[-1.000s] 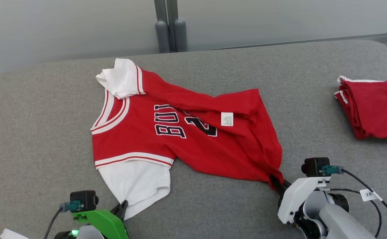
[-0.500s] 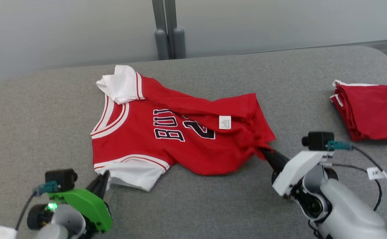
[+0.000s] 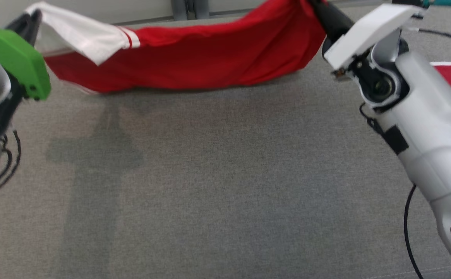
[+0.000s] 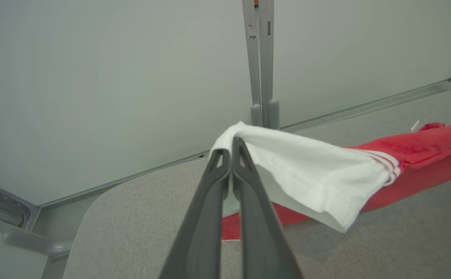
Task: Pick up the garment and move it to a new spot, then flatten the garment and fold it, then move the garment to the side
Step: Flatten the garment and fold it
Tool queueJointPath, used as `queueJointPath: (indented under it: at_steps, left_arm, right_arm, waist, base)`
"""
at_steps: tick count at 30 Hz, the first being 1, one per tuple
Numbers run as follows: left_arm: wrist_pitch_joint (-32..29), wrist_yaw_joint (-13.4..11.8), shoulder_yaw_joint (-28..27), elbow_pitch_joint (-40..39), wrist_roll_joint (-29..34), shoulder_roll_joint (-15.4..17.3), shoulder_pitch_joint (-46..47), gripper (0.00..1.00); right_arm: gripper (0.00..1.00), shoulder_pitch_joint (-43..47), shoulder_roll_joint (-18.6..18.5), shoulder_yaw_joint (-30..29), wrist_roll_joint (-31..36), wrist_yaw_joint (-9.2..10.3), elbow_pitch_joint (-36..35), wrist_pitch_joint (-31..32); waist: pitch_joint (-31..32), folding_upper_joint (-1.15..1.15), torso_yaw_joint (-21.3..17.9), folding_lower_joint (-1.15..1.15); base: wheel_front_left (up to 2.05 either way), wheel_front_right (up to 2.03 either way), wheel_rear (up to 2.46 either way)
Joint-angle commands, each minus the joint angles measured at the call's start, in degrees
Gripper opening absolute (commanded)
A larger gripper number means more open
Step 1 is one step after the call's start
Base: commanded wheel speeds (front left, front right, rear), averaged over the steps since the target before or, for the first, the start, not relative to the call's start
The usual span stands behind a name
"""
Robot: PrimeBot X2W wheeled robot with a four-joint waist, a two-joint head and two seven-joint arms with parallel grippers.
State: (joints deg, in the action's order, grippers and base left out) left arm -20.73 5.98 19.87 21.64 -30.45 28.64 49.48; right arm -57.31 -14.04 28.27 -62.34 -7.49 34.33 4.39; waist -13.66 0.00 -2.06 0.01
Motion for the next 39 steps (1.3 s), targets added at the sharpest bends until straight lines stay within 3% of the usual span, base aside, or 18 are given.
queueJointPath:
  at_steps: [1,5,11,18,23,28,33,39]
  left_arm:
    - [-0.37,0.4,0.43,1.26,1.45,0.22,5.03,0.0]
    - [0.65,0.86,1.36,6.33,4.12,0.81,17.77,0.0]
    - [3.73,1.19,2.23,13.29,6.4,0.8,33.29,0.0]
    - [7.15,1.39,1.94,18.56,4.46,-0.79,40.36,0.0]
    - [8.19,1.56,7.0,20.55,3.19,-0.76,35.14,0.0]
    - [6.98,1.43,14.82,17.66,-2.5,3.1,25.93,0.0]
    - [0.88,1.44,21.18,12.07,-10.51,7.68,14.83,0.0]
    - [-11.29,1.43,25.17,2.91,-20.76,13.76,0.87,0.0]
  right_arm:
    - [0.0,-4.03,-0.23,-0.47,-0.65,0.0,1.93,-0.46]
    - [0.0,-14.18,2.06,-1.28,-4.19,-0.01,6.11,-0.95]
    - [0.0,-25.2,2.11,-2.75,-8.59,0.0,8.7,-2.64]
    - [0.0,-29.53,0.32,-1.57,-11.59,-0.01,7.55,-5.04]
    - [0.0,-24.46,-1.73,4.68,-11.84,0.0,5.7,-2.37]
    - [0.0,-16.5,-4.75,11.4,-13.42,0.0,4.55,1.54]
    - [0.0,-6.7,-8.4,17.84,-15.02,-0.01,3.5,5.16]
    - [0.0,4.47,-11.91,24.21,-19.29,0.0,0.96,11.96]
  waist:
    - [-7.56,0.0,-0.46,-0.01]
    - [-11.14,0.0,-0.33,-0.01]
    - [-13.46,0.0,-0.38,-0.01]
    - [-12.95,0.0,0.01,-0.01]
    - [-11.28,0.0,0.3,-0.01]
    - [-6.84,0.0,0.24,-0.01]
    - [-0.67,0.0,0.51,-0.01]
    - [7.04,0.0,0.3,-0.01]
  base:
    - [0.0,0.0,0.0]
    - [0.0,0.0,0.0]
    - [0.0,0.0,0.0]
    - [0.0,0.0,0.0]
    - [0.0,0.0,0.0]
    - [0.0,0.0,0.0]
    - [0.0,0.0,0.0]
    - [0.0,0.0,0.0]
